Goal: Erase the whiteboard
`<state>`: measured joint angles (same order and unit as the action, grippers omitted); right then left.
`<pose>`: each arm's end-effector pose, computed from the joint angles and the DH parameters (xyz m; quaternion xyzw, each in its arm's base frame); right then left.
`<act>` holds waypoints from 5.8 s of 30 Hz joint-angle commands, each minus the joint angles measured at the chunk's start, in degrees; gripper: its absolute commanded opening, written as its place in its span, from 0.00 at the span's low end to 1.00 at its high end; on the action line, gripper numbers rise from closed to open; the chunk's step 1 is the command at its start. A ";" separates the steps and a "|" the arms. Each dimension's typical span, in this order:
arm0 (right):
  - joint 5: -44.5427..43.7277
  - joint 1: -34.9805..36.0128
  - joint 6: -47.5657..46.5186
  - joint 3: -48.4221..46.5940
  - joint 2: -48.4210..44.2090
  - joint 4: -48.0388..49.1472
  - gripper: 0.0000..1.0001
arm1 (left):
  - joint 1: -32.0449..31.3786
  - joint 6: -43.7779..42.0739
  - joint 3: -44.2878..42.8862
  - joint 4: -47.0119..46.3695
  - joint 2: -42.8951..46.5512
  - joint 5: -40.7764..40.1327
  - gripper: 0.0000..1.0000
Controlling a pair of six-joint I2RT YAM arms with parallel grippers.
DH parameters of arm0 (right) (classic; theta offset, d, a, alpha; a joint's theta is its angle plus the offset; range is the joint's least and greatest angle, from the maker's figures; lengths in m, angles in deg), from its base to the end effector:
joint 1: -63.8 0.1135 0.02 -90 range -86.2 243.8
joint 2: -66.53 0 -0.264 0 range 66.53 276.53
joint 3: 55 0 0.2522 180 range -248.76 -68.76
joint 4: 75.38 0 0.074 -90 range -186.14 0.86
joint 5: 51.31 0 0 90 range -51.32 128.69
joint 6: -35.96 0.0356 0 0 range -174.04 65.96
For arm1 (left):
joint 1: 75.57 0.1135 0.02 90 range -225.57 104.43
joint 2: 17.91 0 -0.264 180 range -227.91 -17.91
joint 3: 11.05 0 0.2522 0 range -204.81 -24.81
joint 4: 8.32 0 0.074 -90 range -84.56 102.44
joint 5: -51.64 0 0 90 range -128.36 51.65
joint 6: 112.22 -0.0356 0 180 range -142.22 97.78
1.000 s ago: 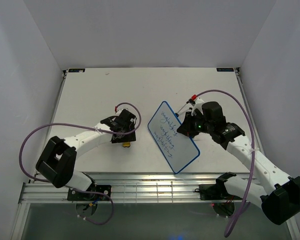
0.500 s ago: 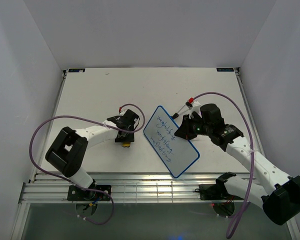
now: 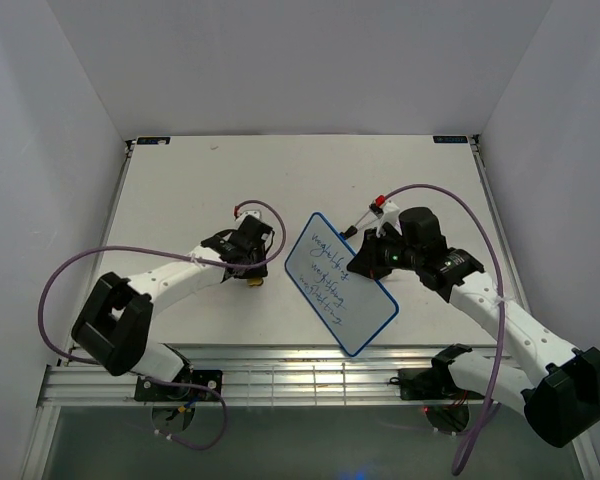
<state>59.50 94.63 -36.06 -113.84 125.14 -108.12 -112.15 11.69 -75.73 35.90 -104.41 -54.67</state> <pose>0.1869 0.1263 0.2822 -0.1828 0.8472 0.3396 0.3653 0.2324 -0.1600 0.1844 -0.0069 0.9688 -0.0052 0.2479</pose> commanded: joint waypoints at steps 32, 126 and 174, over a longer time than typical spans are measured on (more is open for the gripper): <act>11.87 1.08 7.51 -0.18 -6.14 9.14 0.08 | -11.76 -21.96 17.52 -62.01 19.61 5.24 0.21; 17.24 5.38 11.20 -3.08 -8.60 20.13 0.08 | -28.99 -19.33 9.60 -49.62 14.08 -1.95 0.13; 19.70 5.38 16.74 -2.47 -8.33 28.04 0.08 | -34.61 -9.74 21.47 -50.51 18.38 -13.19 0.12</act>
<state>67.79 98.01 -23.32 -110.59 119.41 -97.57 -146.03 -0.35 -55.71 -23.18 -84.09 -64.44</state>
